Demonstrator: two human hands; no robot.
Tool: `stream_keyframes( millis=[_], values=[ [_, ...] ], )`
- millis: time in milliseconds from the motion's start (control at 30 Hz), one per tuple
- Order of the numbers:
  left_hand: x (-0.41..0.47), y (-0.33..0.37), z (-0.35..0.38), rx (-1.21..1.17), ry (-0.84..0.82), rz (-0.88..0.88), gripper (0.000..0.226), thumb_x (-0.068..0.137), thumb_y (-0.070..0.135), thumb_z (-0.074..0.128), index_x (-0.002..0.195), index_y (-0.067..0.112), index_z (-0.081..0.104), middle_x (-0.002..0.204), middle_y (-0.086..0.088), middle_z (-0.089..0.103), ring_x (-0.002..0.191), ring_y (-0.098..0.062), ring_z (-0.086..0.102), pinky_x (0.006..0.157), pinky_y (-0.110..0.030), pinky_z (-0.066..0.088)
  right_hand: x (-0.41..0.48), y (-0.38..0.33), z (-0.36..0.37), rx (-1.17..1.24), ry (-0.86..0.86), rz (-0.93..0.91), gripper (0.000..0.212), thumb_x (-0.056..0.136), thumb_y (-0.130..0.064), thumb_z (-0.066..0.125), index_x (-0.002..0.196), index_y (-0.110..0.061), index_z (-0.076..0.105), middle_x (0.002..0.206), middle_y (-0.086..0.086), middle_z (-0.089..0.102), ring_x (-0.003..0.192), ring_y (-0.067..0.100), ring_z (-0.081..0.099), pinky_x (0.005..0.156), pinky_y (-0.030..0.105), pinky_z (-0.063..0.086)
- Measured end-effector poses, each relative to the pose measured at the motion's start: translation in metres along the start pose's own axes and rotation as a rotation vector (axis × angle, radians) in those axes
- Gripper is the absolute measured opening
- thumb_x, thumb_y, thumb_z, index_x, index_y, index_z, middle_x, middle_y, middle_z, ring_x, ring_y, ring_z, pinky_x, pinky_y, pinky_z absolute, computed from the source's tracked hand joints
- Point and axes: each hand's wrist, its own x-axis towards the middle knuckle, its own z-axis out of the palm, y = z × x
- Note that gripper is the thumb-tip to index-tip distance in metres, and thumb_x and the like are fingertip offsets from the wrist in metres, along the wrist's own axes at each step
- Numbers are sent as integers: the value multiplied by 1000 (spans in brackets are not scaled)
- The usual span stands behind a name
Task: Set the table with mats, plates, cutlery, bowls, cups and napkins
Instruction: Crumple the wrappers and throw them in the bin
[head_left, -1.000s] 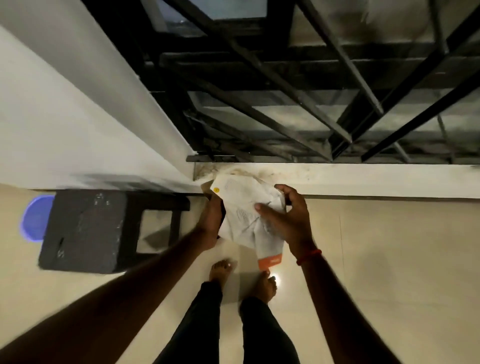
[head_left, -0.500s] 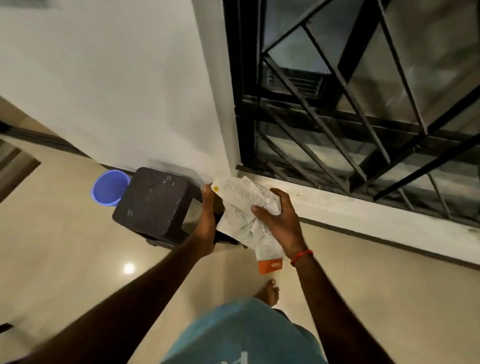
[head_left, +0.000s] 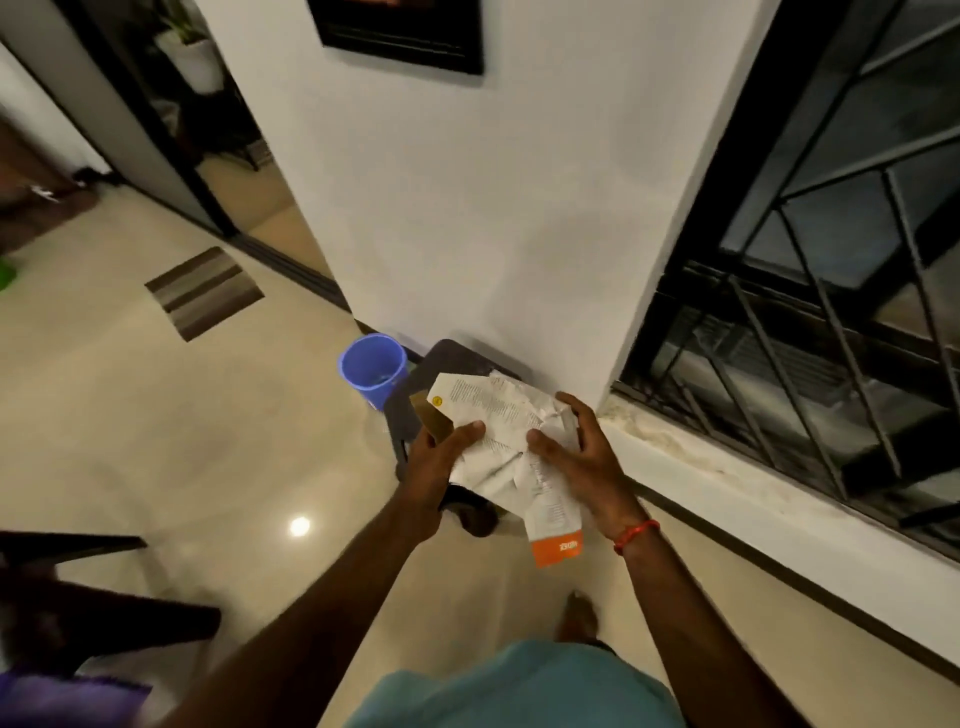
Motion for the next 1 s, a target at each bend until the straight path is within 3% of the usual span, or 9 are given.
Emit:
stream_keyframes(
  millis=[133, 233, 333, 467, 567, 633, 733, 800, 1000],
  values=[
    [1, 19, -41, -47, 69, 21, 41, 94, 24, 72, 133, 20, 61, 123, -6, 74, 111, -30, 72, 98, -62, 54, 12, -12, 34, 6, -73, -19, 79, 64, -47, 91, 132, -43, 52, 123, 1, 69, 104, 14, 71, 87, 43, 61],
    [11, 27, -62, -80, 116, 25, 41, 93, 23, 73, 133, 19, 62, 123, -7, 74, 111, -30, 72, 99, -62, 53, 31, -16, 62, -53, -138, -60, 73, 74, -40, 86, 137, -43, 48, 126, -9, 68, 111, 11, 68, 96, 44, 57],
    [26, 35, -79, -107, 120, 40, 40, 96, 24, 69, 134, 20, 61, 125, -7, 73, 113, -29, 71, 100, -61, 53, 58, -23, 87, -126, -138, -132, 74, 75, -53, 85, 138, -51, 46, 139, -11, 58, 124, 11, 60, 104, 46, 50],
    [50, 52, -108, -84, 171, 44, 37, 97, 31, 68, 133, 26, 61, 123, -4, 74, 113, -29, 71, 93, -62, 57, 102, -29, 123, -225, -159, -204, 75, 74, -61, 79, 139, -59, 40, 138, -23, 53, 127, 1, 54, 100, 24, 48],
    [69, 69, -134, -68, 193, 20, 37, 97, 34, 67, 133, 28, 59, 121, -2, 75, 110, -28, 72, 87, -65, 57, 133, -32, 150, -284, -223, -212, 73, 86, -40, 76, 147, -46, 37, 131, -30, 51, 118, -14, 52, 92, 5, 44],
    [78, 79, -148, -62, 210, -2, 34, 98, 34, 66, 131, 30, 60, 119, -1, 75, 108, -28, 73, 86, -65, 58, 150, -30, 165, -267, -287, -165, 63, 91, -31, 74, 144, -46, 44, 131, -32, 53, 114, -14, 55, 98, 18, 50],
    [99, 93, -171, -66, 219, -36, 33, 98, 35, 66, 130, 31, 61, 118, 0, 76, 109, -27, 73, 87, -64, 58, 183, -26, 187, -222, -348, -80, 59, 89, -35, 75, 139, -51, 48, 129, -21, 62, 114, 4, 64, 97, 42, 57],
    [108, 102, -187, -55, 209, -56, 35, 97, 38, 68, 130, 32, 60, 120, -1, 75, 110, -28, 73, 89, -63, 58, 196, -25, 201, -207, -363, -65, 58, 89, -36, 75, 139, -48, 49, 127, -17, 65, 112, 9, 66, 93, 45, 59],
    [144, 134, -236, -5, 236, -78, 39, 95, 40, 69, 132, 34, 59, 118, 3, 76, 107, -23, 74, 86, -57, 61, 232, -30, 252, -182, -307, -61, 60, 87, -30, 77, 140, -37, 51, 125, -12, 67, 109, 12, 69, 85, 36, 62]
  ],
)
